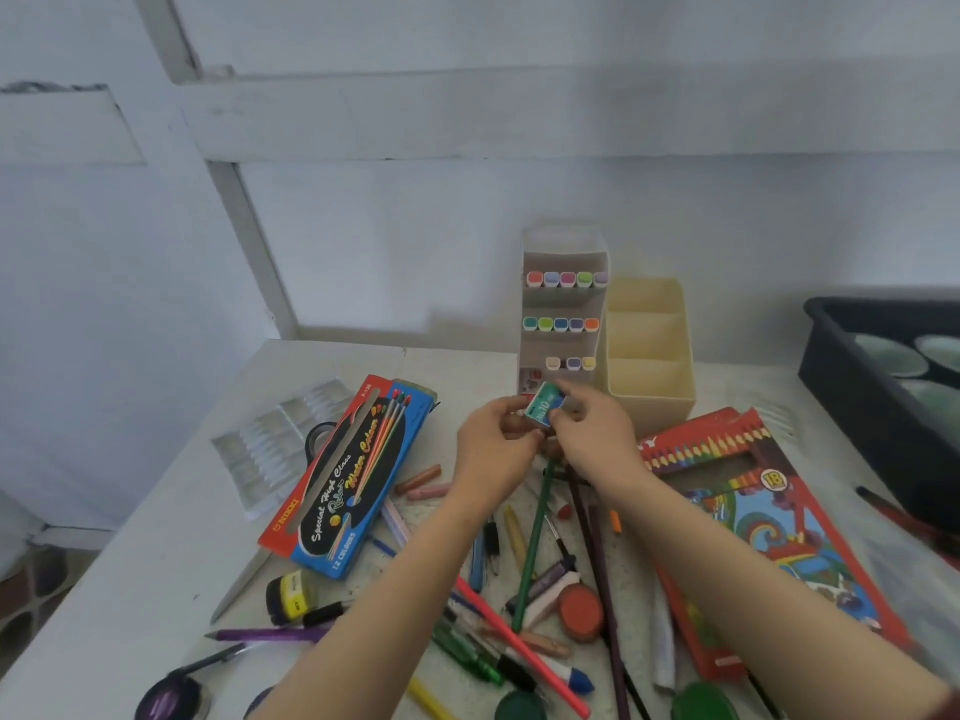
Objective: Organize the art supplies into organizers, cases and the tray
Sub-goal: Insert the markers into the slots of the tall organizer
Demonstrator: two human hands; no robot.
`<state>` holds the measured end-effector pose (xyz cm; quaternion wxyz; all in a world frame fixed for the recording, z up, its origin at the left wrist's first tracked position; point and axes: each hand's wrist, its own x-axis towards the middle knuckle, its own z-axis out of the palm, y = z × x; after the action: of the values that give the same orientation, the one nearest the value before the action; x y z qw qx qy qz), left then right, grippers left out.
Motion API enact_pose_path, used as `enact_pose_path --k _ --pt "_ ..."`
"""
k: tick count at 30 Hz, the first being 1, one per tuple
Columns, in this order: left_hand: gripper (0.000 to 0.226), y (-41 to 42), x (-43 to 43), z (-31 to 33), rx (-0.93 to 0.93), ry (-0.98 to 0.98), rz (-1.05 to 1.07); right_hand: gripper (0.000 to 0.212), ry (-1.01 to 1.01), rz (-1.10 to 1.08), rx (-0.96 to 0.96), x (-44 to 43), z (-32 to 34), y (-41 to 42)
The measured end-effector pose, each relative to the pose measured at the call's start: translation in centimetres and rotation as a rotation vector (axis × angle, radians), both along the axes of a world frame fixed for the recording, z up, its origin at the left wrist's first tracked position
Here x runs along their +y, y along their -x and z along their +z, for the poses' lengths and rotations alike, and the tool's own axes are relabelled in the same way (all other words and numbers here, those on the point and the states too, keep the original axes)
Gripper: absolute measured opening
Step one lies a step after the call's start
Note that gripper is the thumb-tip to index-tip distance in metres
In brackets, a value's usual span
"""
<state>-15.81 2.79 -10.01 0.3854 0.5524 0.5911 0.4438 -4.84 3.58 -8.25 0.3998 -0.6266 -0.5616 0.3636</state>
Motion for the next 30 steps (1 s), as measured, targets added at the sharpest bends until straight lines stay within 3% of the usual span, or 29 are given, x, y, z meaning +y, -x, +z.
enact_pose_path --k 7,12,21,26,30 --pt "0.029 -0.7 2.2 -0.7 0.01 0.029 0.089 0.033 0.073 0.078 -0.259 1.7 0.2 0.3" --pt "0.022 -1.0 3.3 -0.9 0.018 -0.002 0.111 0.035 0.04 0.034 -0.307 2.6 -0.3 0.1" --pt "0.024 -1.9 4.1 -0.9 0.1 -0.036 0.063 0.016 -0.027 0.006 -0.448 3.0 -1.3 -0.6" --pt "0.011 -2.2 4.7 -0.8 0.177 -0.081 0.063 0.02 -0.085 0.02 -0.554 2.3 -1.5 -0.6" --pt "0.014 -2.3 5.3 -0.7 0.257 -0.087 0.066 0.02 -0.064 0.057 -0.595 2.1 -1.3 -0.6"
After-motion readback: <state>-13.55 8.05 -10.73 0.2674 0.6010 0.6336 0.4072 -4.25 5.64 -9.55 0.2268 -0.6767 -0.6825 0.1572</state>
